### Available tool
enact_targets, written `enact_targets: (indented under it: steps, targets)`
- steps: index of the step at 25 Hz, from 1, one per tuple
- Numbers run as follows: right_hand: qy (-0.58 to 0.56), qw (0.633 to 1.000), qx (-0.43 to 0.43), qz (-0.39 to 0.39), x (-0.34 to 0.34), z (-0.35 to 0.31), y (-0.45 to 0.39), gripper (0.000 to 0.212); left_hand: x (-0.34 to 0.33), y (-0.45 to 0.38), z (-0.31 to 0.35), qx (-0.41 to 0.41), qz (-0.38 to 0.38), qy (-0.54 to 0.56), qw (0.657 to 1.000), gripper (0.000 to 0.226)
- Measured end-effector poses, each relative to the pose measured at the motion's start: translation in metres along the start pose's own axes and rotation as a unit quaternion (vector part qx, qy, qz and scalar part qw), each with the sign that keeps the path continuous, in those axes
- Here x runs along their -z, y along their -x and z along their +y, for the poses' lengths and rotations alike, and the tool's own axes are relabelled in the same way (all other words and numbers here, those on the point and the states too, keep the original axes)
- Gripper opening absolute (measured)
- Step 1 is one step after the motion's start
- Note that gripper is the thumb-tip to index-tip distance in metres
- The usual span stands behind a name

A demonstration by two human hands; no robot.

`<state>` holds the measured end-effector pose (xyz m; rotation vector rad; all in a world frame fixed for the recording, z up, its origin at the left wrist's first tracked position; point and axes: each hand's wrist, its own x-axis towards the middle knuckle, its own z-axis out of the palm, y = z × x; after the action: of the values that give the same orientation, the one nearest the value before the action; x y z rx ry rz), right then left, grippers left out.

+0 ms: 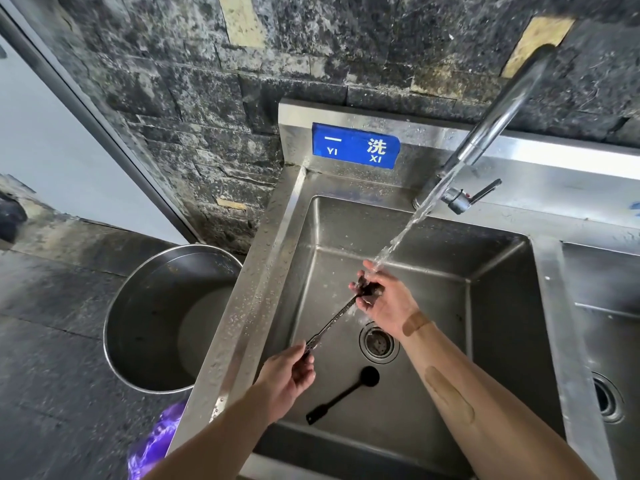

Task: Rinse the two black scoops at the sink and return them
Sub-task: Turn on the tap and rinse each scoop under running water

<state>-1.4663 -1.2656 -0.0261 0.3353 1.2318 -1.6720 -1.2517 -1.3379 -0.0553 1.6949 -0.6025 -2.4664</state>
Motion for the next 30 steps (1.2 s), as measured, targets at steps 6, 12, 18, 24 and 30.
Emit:
enact_targets:
  steps: [6,12,18,24,30]
  targets:
    - [-0.027,1.000,-0.006,0.012,-0.002,-0.001,0.002,0.039,0.003,-0.006,-0.003,-0.024,0.009,0.053,0.998,0.015]
    - [-0.008,1.000,-0.015,-0.007,0.001,0.010,0.007,0.043,0.018,-0.015,-0.012,-0.052,0.041,0.049,0.997,0.027]
    - [0.049,0.998,0.003,-0.046,0.006,0.007,0.015,0.029,0.009,-0.015,-0.012,-0.048,0.083,0.079,0.992,0.025]
    - [0.035,0.998,0.031,-0.042,0.011,-0.022,0.018,0.034,-0.022,-0.005,0.004,-0.045,0.039,0.078,0.995,0.024]
    - [0.050,0.995,0.086,-0.032,0.024,-0.078,0.033,0.031,-0.078,0.004,0.028,-0.067,-0.017,0.089,0.994,0.022]
